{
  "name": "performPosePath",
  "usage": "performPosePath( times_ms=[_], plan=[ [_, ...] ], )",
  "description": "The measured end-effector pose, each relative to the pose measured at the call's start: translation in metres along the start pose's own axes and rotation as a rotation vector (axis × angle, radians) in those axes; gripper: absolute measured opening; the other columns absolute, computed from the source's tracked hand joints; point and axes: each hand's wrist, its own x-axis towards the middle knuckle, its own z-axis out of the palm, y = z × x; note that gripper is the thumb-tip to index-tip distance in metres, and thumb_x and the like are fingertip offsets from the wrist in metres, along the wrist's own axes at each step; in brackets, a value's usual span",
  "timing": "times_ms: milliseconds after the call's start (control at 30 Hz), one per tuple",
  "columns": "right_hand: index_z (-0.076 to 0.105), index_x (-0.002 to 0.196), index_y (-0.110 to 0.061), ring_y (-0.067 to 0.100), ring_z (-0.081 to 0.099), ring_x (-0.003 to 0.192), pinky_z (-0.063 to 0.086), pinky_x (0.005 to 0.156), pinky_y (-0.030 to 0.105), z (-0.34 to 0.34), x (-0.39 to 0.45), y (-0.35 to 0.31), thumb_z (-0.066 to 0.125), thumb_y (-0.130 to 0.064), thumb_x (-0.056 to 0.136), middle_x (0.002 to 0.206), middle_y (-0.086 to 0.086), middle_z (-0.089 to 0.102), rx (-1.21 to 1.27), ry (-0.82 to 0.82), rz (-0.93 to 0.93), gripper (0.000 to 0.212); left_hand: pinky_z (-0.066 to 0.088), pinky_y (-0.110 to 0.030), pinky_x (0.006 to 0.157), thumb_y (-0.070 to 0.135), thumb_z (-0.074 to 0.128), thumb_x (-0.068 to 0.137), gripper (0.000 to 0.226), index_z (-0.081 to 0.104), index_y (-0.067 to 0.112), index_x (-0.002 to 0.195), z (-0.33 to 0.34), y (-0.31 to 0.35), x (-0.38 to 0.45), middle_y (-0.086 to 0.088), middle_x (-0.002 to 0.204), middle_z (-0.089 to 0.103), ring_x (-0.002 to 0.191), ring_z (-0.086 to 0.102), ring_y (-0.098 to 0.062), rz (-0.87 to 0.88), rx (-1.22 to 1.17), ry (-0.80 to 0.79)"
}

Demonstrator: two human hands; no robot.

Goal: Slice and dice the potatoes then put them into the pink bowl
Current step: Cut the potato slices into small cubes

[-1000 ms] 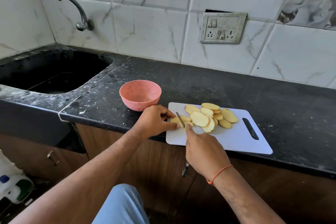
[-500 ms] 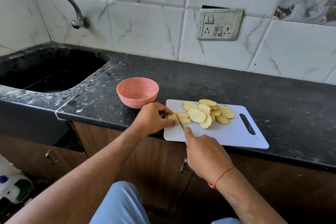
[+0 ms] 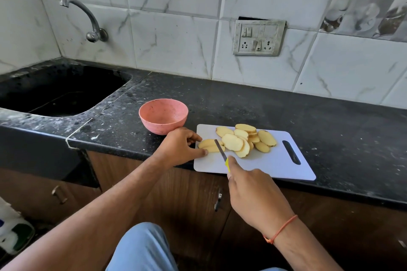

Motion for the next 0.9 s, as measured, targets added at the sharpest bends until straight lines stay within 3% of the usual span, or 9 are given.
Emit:
performPosePath(
  times_ms=[133,433,667,900],
  plan=[
    [0.023,0.164,-0.023,0.013,0.056,0.068,0.031,0.049,0.026,0.010,0.018,-0.003,0.038,-0.029,0.111,0.078,-0.002,0.059,0.010,-0.013,-0.001,0.056,0.055,-0.022,0.073,0.044,0.094,0.076,0.033,0.082,0.027,0.103,0.002,-0.002,-0.003,0.017,0.100,0.069,0.088,0.066,-0.007,-0.020,-0.032,0.037],
    [0.022,0.164,-0.021,0.012,0.053,0.065,0.027,0.047,0.025,0.032,0.044,-0.009,0.043,-0.027,0.109,0.076,-0.002,0.057,-0.066,-0.018,-0.029,0.059,0.044,-0.011,0.063,0.043,0.095,0.074,0.033,0.084,0.029,0.102,0.004,-0.007,0.004,0.017,0.097,0.070,0.083,0.066,-0.006,-0.052,-0.068,0.023],
    [0.017,0.165,-0.020,0.011,0.049,0.064,0.032,0.048,0.026,0.039,0.067,-0.014,0.049,-0.020,0.105,0.074,-0.001,0.049,-0.125,-0.084,0.008,0.068,0.042,-0.012,0.063,0.043,0.095,0.074,0.031,0.084,0.030,0.100,0.006,-0.008,0.004,0.017,0.096,0.070,0.081,0.064,-0.005,-0.048,-0.072,0.031],
    [0.013,0.166,-0.018,0.010,0.045,0.064,0.027,0.048,0.024,0.036,0.053,-0.011,0.049,-0.021,0.106,0.075,-0.003,0.046,-0.136,-0.119,-0.004,0.069,0.046,-0.016,0.066,0.044,0.095,0.075,0.032,0.084,0.029,0.101,0.006,-0.003,0.000,0.017,0.097,0.070,0.083,0.065,-0.006,-0.051,-0.058,0.052]
  ],
)
